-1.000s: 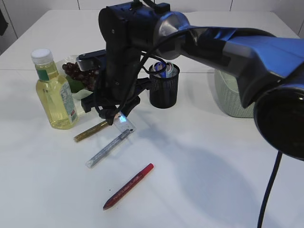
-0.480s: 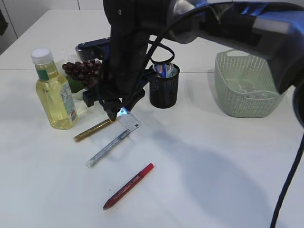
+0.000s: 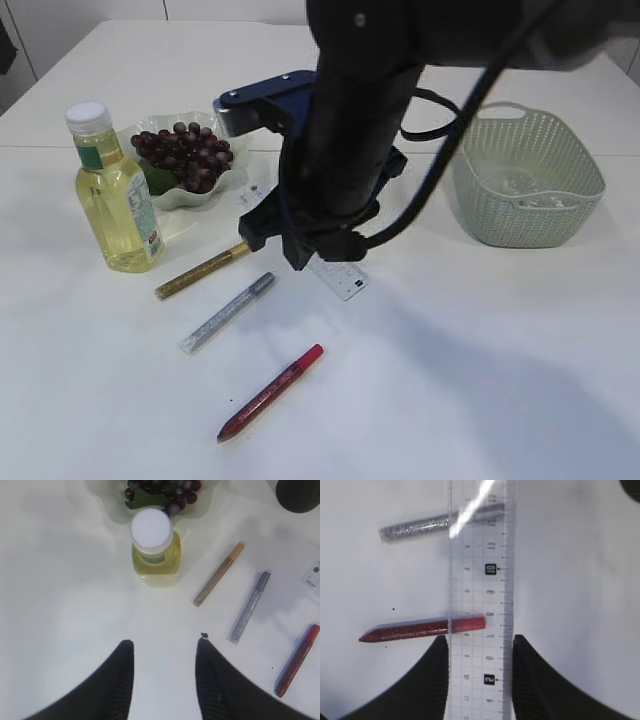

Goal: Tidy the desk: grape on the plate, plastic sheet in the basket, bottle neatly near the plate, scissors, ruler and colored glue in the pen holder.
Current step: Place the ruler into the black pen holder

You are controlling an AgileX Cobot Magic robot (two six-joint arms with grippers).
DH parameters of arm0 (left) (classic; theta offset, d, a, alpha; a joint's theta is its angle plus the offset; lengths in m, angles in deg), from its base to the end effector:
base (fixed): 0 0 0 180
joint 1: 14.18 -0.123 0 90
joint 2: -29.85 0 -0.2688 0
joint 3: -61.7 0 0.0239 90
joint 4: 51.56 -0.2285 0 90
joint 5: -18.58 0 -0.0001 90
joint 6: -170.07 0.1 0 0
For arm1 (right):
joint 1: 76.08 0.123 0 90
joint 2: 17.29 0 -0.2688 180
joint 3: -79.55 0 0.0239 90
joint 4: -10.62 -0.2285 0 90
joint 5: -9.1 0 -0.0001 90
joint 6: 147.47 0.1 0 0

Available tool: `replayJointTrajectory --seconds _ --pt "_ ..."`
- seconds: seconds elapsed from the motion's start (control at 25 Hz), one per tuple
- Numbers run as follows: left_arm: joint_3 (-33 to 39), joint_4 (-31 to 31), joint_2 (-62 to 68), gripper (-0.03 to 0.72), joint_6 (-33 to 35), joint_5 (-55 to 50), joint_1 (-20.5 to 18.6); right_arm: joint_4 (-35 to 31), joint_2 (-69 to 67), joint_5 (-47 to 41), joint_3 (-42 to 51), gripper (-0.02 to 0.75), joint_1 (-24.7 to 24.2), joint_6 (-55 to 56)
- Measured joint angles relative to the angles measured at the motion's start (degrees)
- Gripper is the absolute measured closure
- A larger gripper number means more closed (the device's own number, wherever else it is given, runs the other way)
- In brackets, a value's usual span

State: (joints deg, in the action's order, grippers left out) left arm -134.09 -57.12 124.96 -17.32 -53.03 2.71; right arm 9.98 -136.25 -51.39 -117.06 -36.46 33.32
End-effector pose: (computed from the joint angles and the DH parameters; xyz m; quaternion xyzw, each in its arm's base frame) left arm 0.2825 -0.0762 0.3696 0.0833 0.9633 -0.0054 0.2552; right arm 0.2982 0.2481 0.2371 -0.3268 0.9332 0.0564 0.1382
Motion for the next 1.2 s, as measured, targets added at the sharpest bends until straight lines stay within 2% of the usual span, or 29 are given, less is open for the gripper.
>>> replayJointTrajectory --seconds 0.16,0.32,0.64,1.04,1.2 --pt "0.00 0.48 0.00 0.390 0.00 0.00 0.00 2.84 7.48 11.39 10.17 0.444 0.00 -0.08" --pt "0.00 0.56 0.00 0.390 0.00 0.00 0.00 8.54 11.57 22.73 17.00 0.444 0.00 2.24" --pt "0.00 0.70 0.00 0.390 0.00 0.00 0.00 23.27 11.95 37.55 18.07 0.444 -4.29 16.42" --pt "0.00 0.70 0.00 0.391 0.00 0.00 0.00 26.21 9.97 54.91 18.07 0.444 -13.74 18.10" --pt "0.00 0.70 0.00 0.391 0.00 0.00 0.00 26.58 7.33 61.16 18.16 0.444 -15.22 17.80"
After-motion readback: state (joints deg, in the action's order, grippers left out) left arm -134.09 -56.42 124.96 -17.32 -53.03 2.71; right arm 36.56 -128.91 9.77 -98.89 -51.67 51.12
